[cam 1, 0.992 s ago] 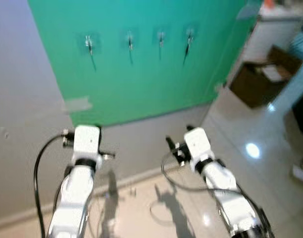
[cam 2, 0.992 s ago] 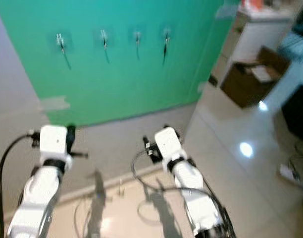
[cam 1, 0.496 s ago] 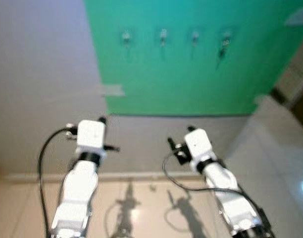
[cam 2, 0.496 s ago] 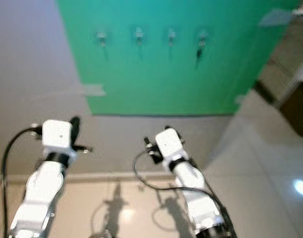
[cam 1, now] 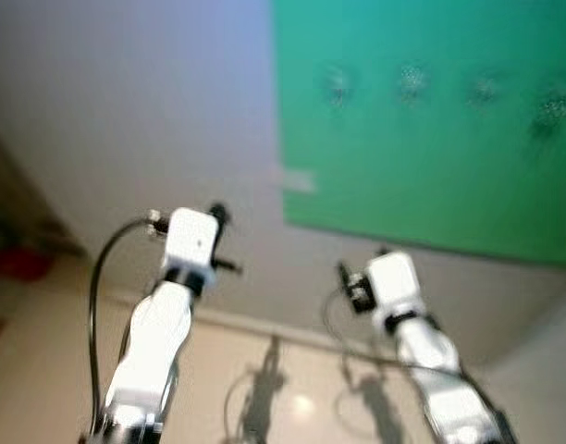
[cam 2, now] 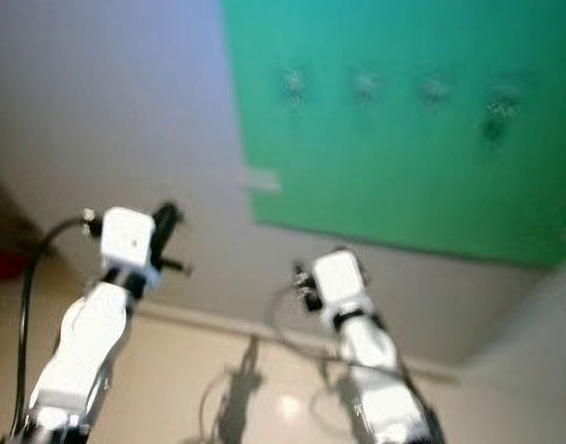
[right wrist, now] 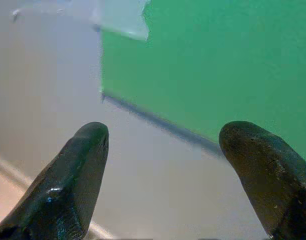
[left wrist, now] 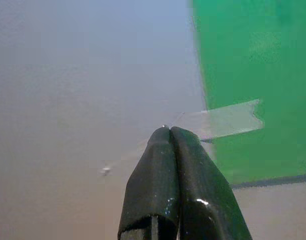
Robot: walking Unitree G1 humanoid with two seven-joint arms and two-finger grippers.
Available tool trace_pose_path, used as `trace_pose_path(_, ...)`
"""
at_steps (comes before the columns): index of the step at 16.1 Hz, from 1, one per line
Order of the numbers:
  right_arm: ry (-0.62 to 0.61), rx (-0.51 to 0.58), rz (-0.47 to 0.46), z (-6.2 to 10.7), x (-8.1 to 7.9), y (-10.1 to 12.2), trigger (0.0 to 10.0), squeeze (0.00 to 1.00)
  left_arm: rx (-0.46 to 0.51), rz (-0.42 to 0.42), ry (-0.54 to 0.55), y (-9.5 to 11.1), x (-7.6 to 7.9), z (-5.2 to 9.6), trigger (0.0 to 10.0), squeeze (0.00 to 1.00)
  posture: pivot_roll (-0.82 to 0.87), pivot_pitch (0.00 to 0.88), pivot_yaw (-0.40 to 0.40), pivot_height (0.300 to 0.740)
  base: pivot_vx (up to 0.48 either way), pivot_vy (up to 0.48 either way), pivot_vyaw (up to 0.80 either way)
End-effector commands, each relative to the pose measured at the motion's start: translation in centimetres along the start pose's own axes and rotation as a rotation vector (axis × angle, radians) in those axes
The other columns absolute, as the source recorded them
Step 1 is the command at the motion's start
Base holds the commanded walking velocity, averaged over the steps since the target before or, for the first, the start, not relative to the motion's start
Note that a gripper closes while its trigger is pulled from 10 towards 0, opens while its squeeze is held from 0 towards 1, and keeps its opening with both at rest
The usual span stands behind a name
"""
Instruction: Hang keys on a hook
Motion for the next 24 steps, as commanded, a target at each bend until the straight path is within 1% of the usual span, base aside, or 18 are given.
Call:
trace_pose_path(1,-0.013,0.05,-0.017,-0.3,0.2,1.5,10.0,0.0,-0.012,0.0,0.005,-0.3,-0.4,0.0,10.0,0.0,-0.05,0.0,0.046,0.74,0.345,0.0,0.0)
trace_pose_path(2,-0.017,0.069,-0.006,-0.2,0.5,2.0,10.0,0.0,-0.017,0.018,0.007,-0.5,-0.4,0.2,10.0,0.0,-0.06,0.0,0.041,0.74,0.345,0.0,0.0)
trace_pose_path(3,-0.014,0.052,-0.013,-0.2,0.6,1.9,10.0,0.0,-0.016,0.028,0.004,-0.6,-0.3,0.2,10.0,0.0,-0.06,0.001,0.035,0.74,0.345,0.0,0.0)
trace_pose_path(5,-0.007,0.043,-0.015,0.0,0.9,1.8,10.0,0.0,-0.015,0.04,-0.004,-0.8,0.0,0.5,10.0,0.0,-0.07,0.009,0.013,0.74,0.341,0.0,-0.8)
trace_pose_path(6,0.002,0.046,0.022,0.2,1.2,1.8,10.0,0.0,-0.016,0.051,-0.017,-1.1,0.4,0.7,10.0,0.0,-0.07,0.014,-0.005,0.74,0.341,0.0,-0.8)
trace_pose_path(7,0.001,0.048,0.023,0.3,1.3,1.8,10.0,0.0,-0.014,0.058,-0.03,-1.1,0.7,0.8,10.0,0.0,-0.07,0.015,-0.009,0.74,0.326,0.0,0.0)
trace_pose_path(9,0.022,0.063,0.042,0.6,1.2,2.0,10.0,0.0,0.004,0.115,-0.088,-0.6,1.7,1.0,10.0,0.0,-0.07,0.02,-0.021,0.74,0.0,0.0,0.0)
trace_pose_path(10,0.031,0.058,0.044,0.7,1.0,2.0,10.0,0.0,0.027,0.152,-0.167,0.2,2.8,1.2,10.0,0.0,-0.07,0.024,-0.028,0.74,0.0,0.0,0.0)
trace_pose_path(11,0.038,0.052,0.043,0.8,0.8,1.8,10.0,0.0,0.052,0.187,-0.289,1.1,4.5,1.7,10.0,0.0,-0.07,0.028,-0.031,0.74,0.0,0.0,0.0)
trace_pose_path(12,0.041,0.049,0.041,0.9,0.7,1.7,10.0,0.0,0.054,0.209,-0.369,1.5,5.5,2.1,10.0,0.0,-0.07,0.03,-0.032,0.74,0.0,0.0,0.0)
trace_pose_path(13,0.042,0.048,0.041,0.9,0.6,1.7,10.0,0.0,0.053,0.214,-0.389,1.6,5.7,2.2,10.0,0.0,-0.07,0.03,-0.032,0.74,0.0,0.0,0.0)
trace_pose_path(15,0.046,0.047,0.038,0.8,0.5,1.8,10.0,0.0,0.093,0.207,-0.414,2.6,5.4,1.6,10.0,0.0,-0.07,0.035,-0.032,0.74,0.0,0.0,0.0)
trace_pose_path(16,0.048,0.048,0.035,0.8,0.4,1.9,10.0,0.0,0.133,0.233,-0.463,4.1,4.8,0.6,10.0,0.0,-0.07,0.035,-0.03,0.74,0.0,0.0,0.0)
trace_pose_path(17,0.048,0.049,0.034,0.8,0.3,1.9,10.0,0.0,0.135,0.242,-0.485,4.4,4.8,0.4,10.0,0.0,-0.07,0.035,-0.029,0.74,0.0,0.0,0.0)
trace_pose_path(19,0.046,0.049,0.03,0.8,0.3,1.9,10.0,0.0,0.13,0.278,-0.569,5.2,5.0,-0.1,10.0,0.0,-0.06,0.034,-0.025,0.74,0.0,0.0,0.0)
trace_pose_path(20,0.046,0.049,0.03,0.8,0.3,1.9,10.0,0.0,0.13,0.278,-0.569,5.2,5.0,-0.1,10.0,0.0,-0.06,0.034,-0.025,0.74,0.0,0.0,0.0)
trace_pose_path(22,0.055,0.058,0.024,0.7,0.1,2.1,10.0,0.0,0.132,0.322,-0.658,6.1,5.7,-1.0,10.0,0.0,-0.06,0.034,-0.022,0.74,0.0,0.0,0.0)
trace_pose_path(24,0.151,0.123,0.016,1.2,-1.4,3.4,10.0,0.0,0.141,0.358,-0.709,7.0,5.5,-2.2,10.0,0.0,-0.08,0.036,-0.008,0.74,0.0,0.0,0.0)
Point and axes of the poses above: a point about 5 cm out from each wrist's last joint towards the gripper, its own z axis pointing back from the gripper into the wrist, its own y axis along the axis of the wrist's last joint, x = y × z, the point moved 5 cm from there along -z, pointing out of the wrist towards the gripper, and after that the axes turned 11 degrees about z, right-handed, at the moved point
